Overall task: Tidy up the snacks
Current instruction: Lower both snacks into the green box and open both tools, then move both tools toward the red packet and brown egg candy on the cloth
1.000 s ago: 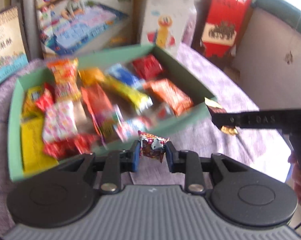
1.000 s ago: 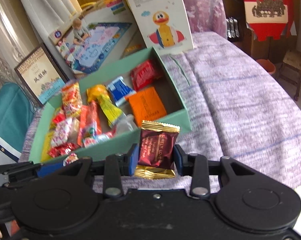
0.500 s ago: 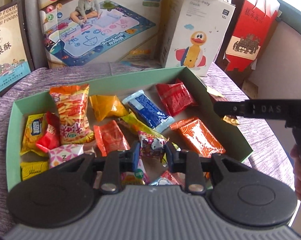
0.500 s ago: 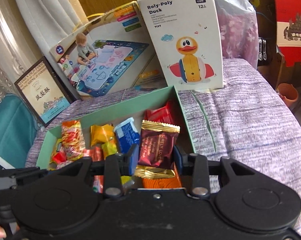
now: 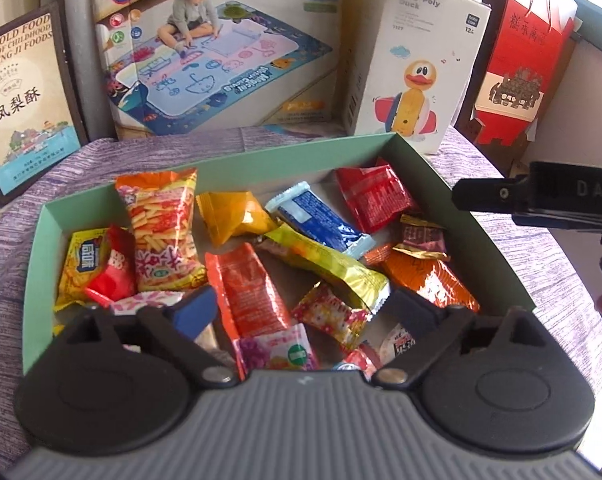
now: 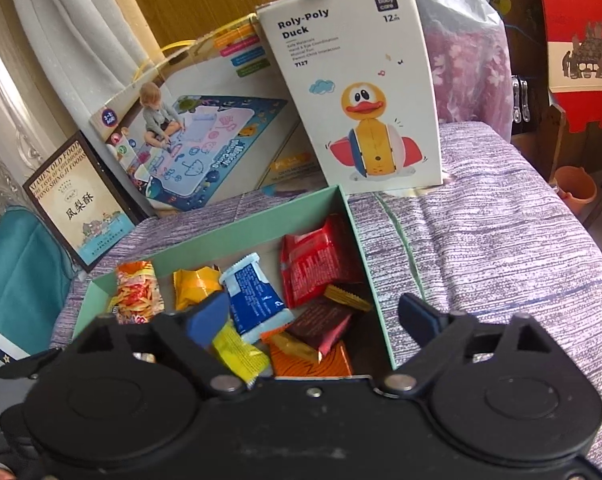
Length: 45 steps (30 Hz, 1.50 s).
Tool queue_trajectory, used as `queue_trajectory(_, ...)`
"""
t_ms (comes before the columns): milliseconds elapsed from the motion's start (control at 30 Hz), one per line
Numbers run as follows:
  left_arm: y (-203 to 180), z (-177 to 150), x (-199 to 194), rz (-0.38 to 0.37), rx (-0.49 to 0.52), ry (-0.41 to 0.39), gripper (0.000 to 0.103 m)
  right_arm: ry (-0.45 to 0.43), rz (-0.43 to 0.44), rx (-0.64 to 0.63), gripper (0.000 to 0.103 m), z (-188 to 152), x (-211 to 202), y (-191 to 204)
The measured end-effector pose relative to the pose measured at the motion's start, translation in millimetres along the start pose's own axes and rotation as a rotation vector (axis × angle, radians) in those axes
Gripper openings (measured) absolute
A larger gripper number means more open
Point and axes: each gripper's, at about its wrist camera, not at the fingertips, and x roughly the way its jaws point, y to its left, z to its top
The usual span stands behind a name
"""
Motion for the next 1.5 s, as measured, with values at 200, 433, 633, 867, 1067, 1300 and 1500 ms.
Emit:
queue_trajectory(200, 0, -5, -17, -0.010, -0.008, -0.005, 0.101, 0.001, -0.009, -0.010, 0.103, -9, -17, 11)
queue_trajectory(433, -2, -18, -49, -0.008, -0.005, -0.028, 0.103, 0.014, 0.000, -0.017, 0.103, -24, -41, 27)
queue_trajectory(633, 5, -30, -82, -0.005, -0.017, -0.060, 0.103, -0.004, 0.021, -0.053, 0.103, -35, -70, 48)
queue_trajectory(867, 16, -54, -117, 0.001, -0.027, -0.081, 0.103, -0.005, 0.041, -0.081, 0.103, -54, -98, 71)
queue_trajectory(1067, 33, -85, -139, 0.010, -0.037, -0.073, 0.103, 0.029, 0.069, -0.099, 0.103, -78, -110, 92)
queue_trajectory(1300, 64, -128, -155, 0.035, -0.070, -0.034, 0.103, 0.088, 0.112, -0.134, 0.103, -112, -112, 116)
queue_trajectory(1500, 84, -167, -163, 0.044, -0.067, 0.019, 0.103, 0.156, 0.148, -0.127, 0.103, -140, -105, 132)
